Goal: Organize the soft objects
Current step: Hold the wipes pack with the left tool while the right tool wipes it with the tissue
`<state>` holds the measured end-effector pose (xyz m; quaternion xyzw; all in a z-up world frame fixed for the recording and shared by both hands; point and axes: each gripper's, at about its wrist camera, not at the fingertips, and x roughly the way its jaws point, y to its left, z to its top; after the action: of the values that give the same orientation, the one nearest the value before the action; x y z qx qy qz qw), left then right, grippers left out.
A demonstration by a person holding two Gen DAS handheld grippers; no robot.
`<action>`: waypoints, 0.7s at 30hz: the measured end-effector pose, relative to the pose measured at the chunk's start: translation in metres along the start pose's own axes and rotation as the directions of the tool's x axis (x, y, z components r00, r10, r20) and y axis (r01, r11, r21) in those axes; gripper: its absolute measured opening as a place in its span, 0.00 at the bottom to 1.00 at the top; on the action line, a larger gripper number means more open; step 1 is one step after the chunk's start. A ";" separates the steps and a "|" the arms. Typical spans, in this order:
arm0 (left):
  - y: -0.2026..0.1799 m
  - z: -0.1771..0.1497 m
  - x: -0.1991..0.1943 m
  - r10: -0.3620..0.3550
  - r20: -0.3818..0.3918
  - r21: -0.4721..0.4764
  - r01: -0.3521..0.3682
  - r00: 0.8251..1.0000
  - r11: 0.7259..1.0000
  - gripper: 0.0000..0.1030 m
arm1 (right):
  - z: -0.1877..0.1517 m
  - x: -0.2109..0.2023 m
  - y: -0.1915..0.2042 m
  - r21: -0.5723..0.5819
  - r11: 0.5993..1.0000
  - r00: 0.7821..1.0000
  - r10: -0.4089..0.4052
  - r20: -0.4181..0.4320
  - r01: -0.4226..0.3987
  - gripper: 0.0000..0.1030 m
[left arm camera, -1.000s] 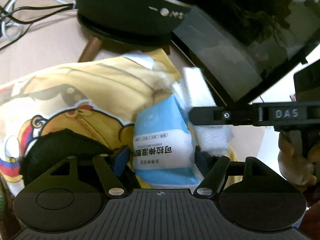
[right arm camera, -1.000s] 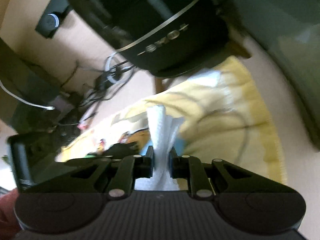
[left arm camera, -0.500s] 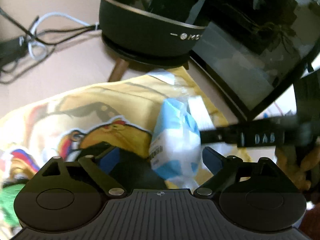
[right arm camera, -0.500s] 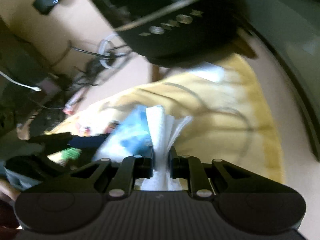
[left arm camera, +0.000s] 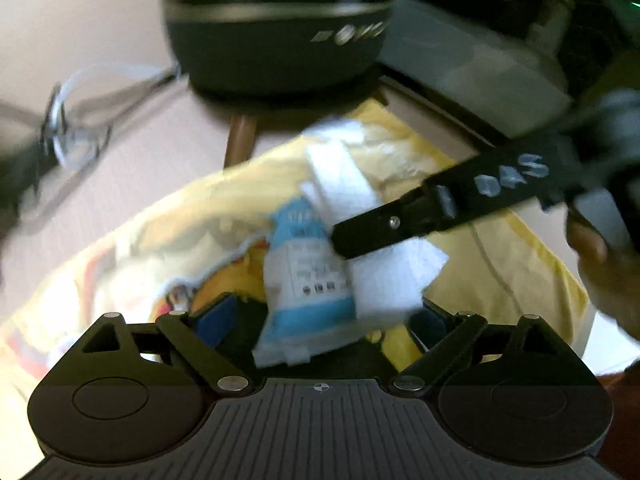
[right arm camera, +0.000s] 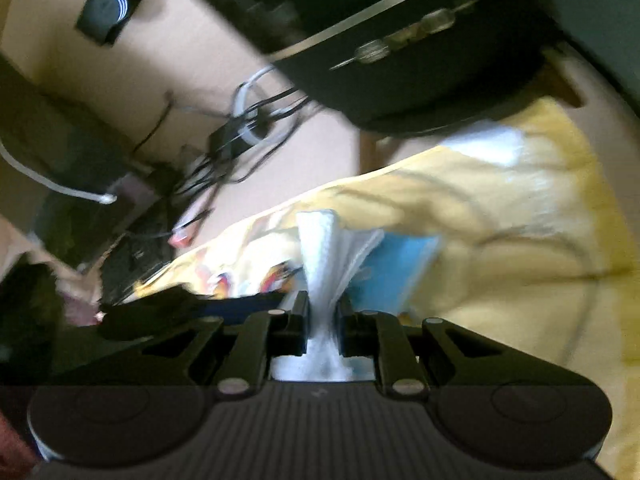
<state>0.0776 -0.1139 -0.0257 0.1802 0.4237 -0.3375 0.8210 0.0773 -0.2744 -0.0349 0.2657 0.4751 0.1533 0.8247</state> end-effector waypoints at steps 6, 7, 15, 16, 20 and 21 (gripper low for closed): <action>-0.045 0.002 -0.003 0.101 0.105 0.308 -0.129 0.989 0.942 0.92 | -0.002 -0.005 -0.030 0.059 0.984 0.986 -0.166 0.007 0.165 0.15; -0.050 0.001 0.002 0.102 0.100 0.343 -0.130 0.990 0.930 0.92 | -0.002 -0.008 -0.032 0.068 0.984 0.986 -0.165 0.013 0.164 0.15; -0.031 0.002 0.034 0.142 0.059 0.321 -0.153 0.988 0.935 0.69 | -0.007 -0.023 -0.036 0.087 0.982 0.985 -0.168 0.039 0.165 0.18; -0.020 0.006 0.033 0.126 0.051 0.266 -0.135 0.991 0.955 0.67 | -0.008 -0.024 -0.037 0.090 0.982 0.985 -0.169 0.041 0.165 0.18; 0.017 0.019 0.026 0.011 0.031 0.005 -0.011 0.999 1.000 0.63 | -0.009 -0.028 -0.036 0.081 0.980 0.981 -0.186 0.061 0.180 0.15; 0.024 0.022 0.022 -0.042 0.035 -0.071 0.045 0.998 0.996 0.58 | -0.009 -0.031 -0.034 0.071 0.980 0.979 -0.192 0.073 0.186 0.15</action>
<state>0.1169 -0.1185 -0.0310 0.1357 0.4257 -0.3428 0.8263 0.0543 -0.3151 -0.0366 0.2512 0.4694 0.0483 0.8451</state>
